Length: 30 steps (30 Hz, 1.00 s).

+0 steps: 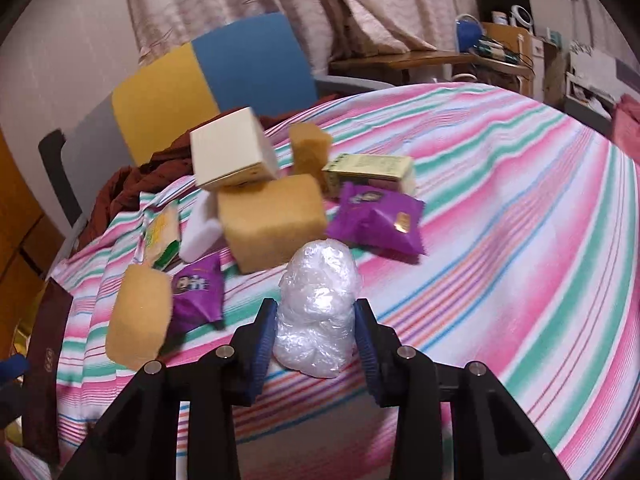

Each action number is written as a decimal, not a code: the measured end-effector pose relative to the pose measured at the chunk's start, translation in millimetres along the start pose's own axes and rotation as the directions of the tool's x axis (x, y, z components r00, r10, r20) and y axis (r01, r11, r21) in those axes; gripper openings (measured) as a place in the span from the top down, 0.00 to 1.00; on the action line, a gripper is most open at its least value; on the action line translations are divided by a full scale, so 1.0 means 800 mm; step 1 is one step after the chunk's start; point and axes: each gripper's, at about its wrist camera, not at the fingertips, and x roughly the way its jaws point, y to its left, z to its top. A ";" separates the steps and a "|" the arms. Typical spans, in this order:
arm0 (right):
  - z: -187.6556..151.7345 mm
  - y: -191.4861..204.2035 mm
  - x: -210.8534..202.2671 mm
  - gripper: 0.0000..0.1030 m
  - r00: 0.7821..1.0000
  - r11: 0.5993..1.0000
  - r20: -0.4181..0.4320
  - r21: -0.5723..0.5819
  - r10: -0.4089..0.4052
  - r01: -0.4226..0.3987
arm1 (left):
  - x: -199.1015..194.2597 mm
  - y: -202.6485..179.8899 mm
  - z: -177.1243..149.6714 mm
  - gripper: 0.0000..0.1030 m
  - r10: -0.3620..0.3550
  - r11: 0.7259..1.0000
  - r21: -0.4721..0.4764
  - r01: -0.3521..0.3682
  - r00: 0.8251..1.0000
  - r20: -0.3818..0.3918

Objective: Organize objects
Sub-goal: 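Grasp a yellow sponge with the left tool while the right tool grasps another clear plastic bag bundle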

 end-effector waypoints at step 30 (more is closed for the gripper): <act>-0.006 -0.001 0.009 0.62 0.999 0.999 0.024 0.010 0.042 -0.042 | 0.091 -0.027 -0.012 0.32 -0.099 0.989 0.112 0.095 0.995 0.032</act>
